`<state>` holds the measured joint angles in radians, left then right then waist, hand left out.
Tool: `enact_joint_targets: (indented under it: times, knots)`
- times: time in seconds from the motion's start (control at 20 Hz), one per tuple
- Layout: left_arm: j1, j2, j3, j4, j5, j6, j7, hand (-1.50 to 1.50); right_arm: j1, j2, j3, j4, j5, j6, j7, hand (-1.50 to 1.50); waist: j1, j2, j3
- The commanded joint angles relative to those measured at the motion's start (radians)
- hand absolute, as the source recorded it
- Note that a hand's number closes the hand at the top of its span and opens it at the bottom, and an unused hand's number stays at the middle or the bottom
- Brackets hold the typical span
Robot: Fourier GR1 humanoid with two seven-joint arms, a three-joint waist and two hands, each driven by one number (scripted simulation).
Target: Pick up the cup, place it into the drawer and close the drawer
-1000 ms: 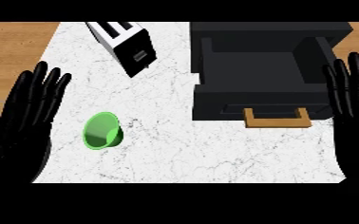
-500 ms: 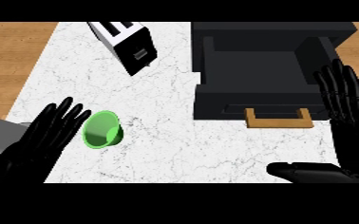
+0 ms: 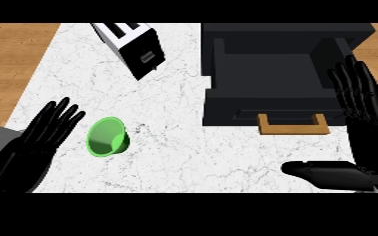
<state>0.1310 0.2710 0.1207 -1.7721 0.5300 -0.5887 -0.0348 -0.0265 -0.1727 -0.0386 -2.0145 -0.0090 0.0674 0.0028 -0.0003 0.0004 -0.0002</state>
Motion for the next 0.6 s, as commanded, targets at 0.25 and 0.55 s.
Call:
enact_joint_targets:
  times: [0.25, 0.55]
  knots:
    - [-0.073, -0.026, 0.069, 0.292, -0.252, -0.021, -0.214, -1.50, -0.039, -0.003, -0.028, -0.012, 0.002, 0.010, 0.042, -1.50, -0.001, 0.000, 0.000]
    - [-0.151, -0.020, 0.061, 0.619, -0.478, 0.000, -0.474, -1.50, -0.010, 0.010, -0.037, 0.051, -0.002, 0.033, -0.053, -1.50, -0.007, 0.002, -0.001]
